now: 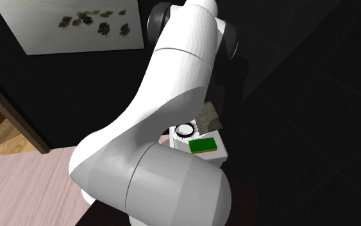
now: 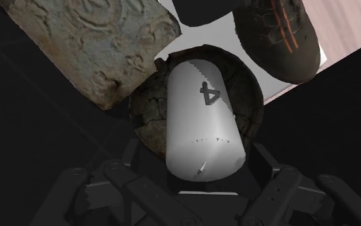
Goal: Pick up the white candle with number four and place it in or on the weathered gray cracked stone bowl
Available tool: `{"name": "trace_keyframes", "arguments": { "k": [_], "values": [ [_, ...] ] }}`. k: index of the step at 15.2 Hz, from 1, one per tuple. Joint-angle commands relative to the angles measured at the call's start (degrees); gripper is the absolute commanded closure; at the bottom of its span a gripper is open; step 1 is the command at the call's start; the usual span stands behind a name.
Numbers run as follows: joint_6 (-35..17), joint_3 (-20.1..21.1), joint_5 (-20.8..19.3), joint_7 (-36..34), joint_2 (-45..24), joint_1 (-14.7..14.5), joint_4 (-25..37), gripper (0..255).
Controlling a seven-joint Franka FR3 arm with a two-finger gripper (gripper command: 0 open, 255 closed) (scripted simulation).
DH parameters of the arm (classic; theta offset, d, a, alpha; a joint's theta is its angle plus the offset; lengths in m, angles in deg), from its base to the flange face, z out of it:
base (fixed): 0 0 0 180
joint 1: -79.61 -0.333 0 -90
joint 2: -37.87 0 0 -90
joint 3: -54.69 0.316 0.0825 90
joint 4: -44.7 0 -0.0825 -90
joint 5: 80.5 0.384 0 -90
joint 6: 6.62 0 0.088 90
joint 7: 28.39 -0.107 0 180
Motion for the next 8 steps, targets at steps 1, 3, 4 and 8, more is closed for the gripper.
{"name": "trace_keyframes", "arguments": {
  "k": [1,3,4,8],
  "values": [
    [1.71,0.61,0.57,0.24,2.32,0.15,-0.59,0],
    [2.42,0.88,0.82,0.31,3.40,0.24,-0.99,0],
    [2.41,0.87,0.82,0.31,3.41,0.24,-1.01,0],
    [2.42,0.88,0.83,0.31,3.40,0.24,-0.99,0]
  ]
}}
